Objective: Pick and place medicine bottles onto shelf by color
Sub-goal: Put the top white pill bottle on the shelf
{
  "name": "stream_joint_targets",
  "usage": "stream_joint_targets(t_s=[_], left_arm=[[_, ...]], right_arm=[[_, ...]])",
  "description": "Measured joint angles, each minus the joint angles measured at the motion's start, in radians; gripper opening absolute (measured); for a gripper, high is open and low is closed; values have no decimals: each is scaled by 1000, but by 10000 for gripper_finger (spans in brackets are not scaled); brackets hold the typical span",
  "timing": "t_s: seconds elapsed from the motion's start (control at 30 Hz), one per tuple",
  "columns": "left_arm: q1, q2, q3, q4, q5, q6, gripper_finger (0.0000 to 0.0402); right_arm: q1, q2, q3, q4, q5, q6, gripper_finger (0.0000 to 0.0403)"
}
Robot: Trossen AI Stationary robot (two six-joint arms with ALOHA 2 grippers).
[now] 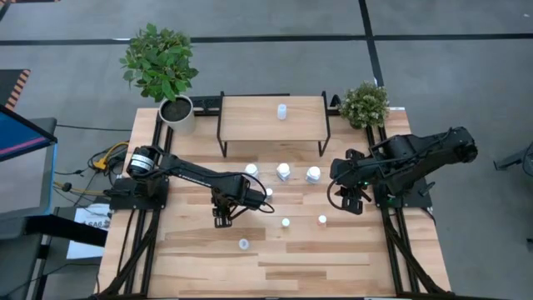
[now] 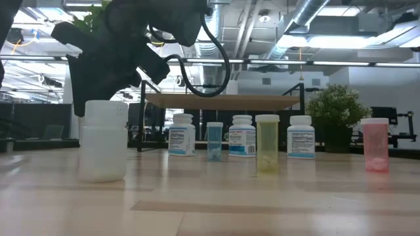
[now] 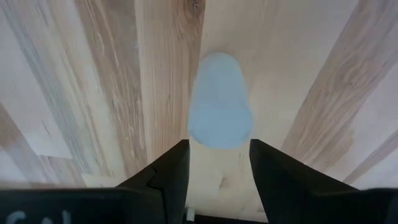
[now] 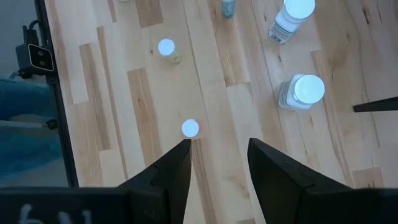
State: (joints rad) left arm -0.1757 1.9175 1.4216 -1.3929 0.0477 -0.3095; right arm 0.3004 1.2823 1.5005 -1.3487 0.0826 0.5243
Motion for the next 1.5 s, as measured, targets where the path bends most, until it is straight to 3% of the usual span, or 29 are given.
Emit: stream_joint_targets(t_s=[0.43, 0.63, 1.03, 1.5], left_arm=[[0, 0, 47, -46, -1, 1, 138], [-9, -1, 63, 26, 34, -7, 138], [-12, -1, 63, 23, -33, -7, 138], [-12, -2, -4, 52, -26, -6, 138]], right_arm=[[0, 0, 0, 0, 0, -1, 179], [0, 0, 0, 0, 0, -1, 179], [0, 0, 0, 0, -3, 0, 179], [8, 0, 0, -3, -5, 34, 179]])
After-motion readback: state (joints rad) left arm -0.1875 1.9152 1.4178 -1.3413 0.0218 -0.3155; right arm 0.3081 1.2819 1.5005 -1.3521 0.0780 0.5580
